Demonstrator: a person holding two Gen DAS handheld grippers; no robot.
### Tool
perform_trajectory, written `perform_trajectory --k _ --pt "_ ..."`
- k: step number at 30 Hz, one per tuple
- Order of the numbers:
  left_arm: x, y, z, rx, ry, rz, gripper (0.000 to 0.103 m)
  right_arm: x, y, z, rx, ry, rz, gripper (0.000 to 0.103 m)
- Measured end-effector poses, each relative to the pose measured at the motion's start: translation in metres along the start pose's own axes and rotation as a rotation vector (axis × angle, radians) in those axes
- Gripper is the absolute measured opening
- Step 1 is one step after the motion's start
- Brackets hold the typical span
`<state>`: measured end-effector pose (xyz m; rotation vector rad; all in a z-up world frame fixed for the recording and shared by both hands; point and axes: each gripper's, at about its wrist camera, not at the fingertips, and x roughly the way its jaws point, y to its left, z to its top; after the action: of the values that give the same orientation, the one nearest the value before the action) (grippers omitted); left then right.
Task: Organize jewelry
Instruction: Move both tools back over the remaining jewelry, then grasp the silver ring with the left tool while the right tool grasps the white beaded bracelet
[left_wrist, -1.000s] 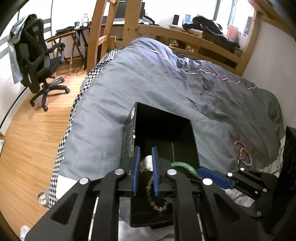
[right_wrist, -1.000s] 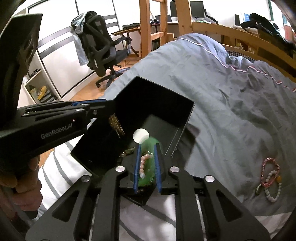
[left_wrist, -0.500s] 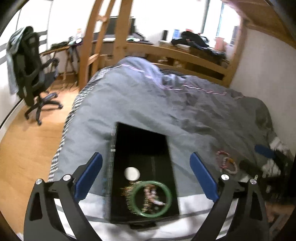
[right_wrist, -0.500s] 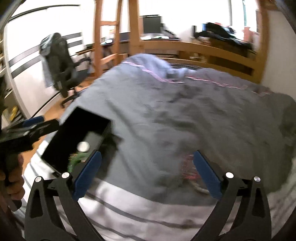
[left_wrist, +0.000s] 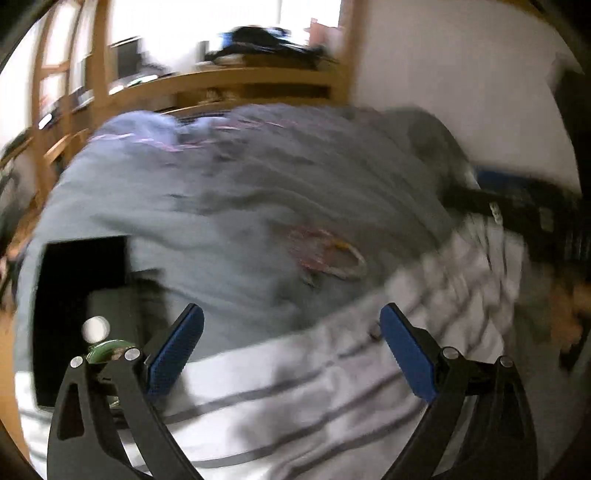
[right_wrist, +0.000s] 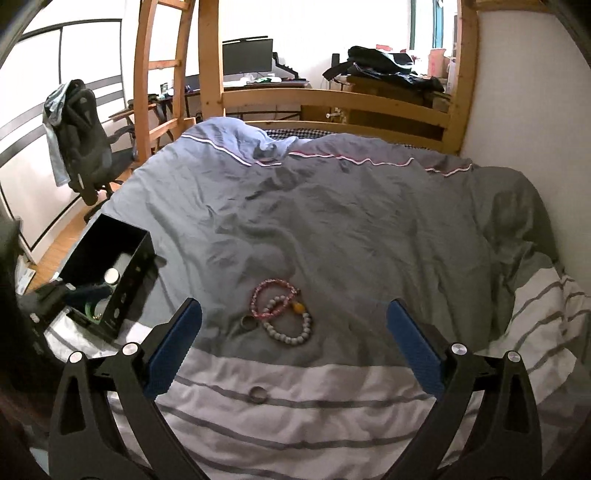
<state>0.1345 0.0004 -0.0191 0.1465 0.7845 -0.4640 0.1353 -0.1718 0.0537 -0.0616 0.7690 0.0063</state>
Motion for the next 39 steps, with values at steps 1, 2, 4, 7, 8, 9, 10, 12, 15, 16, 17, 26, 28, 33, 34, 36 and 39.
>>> perform_trajectory --k 1,2,4,7,8,9,10,12,15,16,17,26,28,33,34,36,39 --pt "0.009 -0.012 -0.004 0.042 0.015 -0.006 0.095 0.002 -0.005 -0.004 0.003 -0.003 0.007 0.099" --pt "0.018 -0.023 -0.009 0.070 0.037 -0.027 0.094 0.004 -0.009 -0.006 0.005 -0.005 0.014 0.099" --pt "0.031 -0.041 -0.016 0.102 0.062 -0.074 0.094 0.017 -0.021 -0.013 0.006 -0.005 0.039 0.099" --pt "0.052 -0.061 -0.020 0.133 0.084 -0.121 0.090 0.041 -0.035 -0.022 0.008 0.000 0.115 0.097" --pt "0.061 -0.066 -0.022 0.142 0.096 -0.135 0.084 0.048 -0.039 -0.023 0.021 0.006 0.168 0.092" --pt "0.070 -0.070 -0.025 0.149 0.107 -0.141 0.079 0.055 -0.044 -0.026 0.044 0.012 0.232 0.084" --pt "0.075 -0.071 -0.026 0.154 0.114 -0.141 0.076 0.061 -0.049 -0.028 0.074 0.012 0.282 0.081" --pt "0.087 -0.069 -0.028 0.143 0.132 -0.149 0.072 0.076 -0.060 -0.035 0.137 0.006 0.326 0.076" --pt "0.099 -0.065 -0.025 0.126 0.128 -0.148 0.070 0.108 -0.063 -0.036 0.155 0.048 0.341 0.070" --pt "0.101 -0.065 -0.024 0.131 0.126 -0.149 0.070 0.117 -0.060 -0.036 0.156 0.066 0.352 0.069" --pt "0.104 -0.065 -0.024 0.135 0.124 -0.150 0.070 0.124 -0.060 -0.037 0.166 0.079 0.374 0.069" --pt "0.116 -0.067 -0.026 0.160 0.180 -0.145 0.032 0.152 -0.042 -0.050 0.138 0.158 0.373 0.053" --pt "0.114 -0.067 -0.026 0.161 0.192 -0.138 0.020 0.159 -0.037 -0.056 0.121 0.186 0.351 0.038" --pt "0.105 -0.067 -0.026 0.204 0.208 -0.096 0.019 0.160 -0.036 -0.066 0.110 0.207 0.313 0.009" --pt "0.103 -0.065 -0.025 0.213 0.204 -0.082 0.019 0.159 -0.038 -0.065 0.116 0.198 0.311 0.009" --pt "0.098 -0.056 -0.018 0.203 0.189 -0.053 0.019 0.154 -0.042 -0.062 0.128 0.170 0.303 0.009" --pt "0.091 -0.039 -0.008 0.155 0.166 -0.028 0.019 0.146 -0.047 -0.055 0.155 0.120 0.314 0.009"
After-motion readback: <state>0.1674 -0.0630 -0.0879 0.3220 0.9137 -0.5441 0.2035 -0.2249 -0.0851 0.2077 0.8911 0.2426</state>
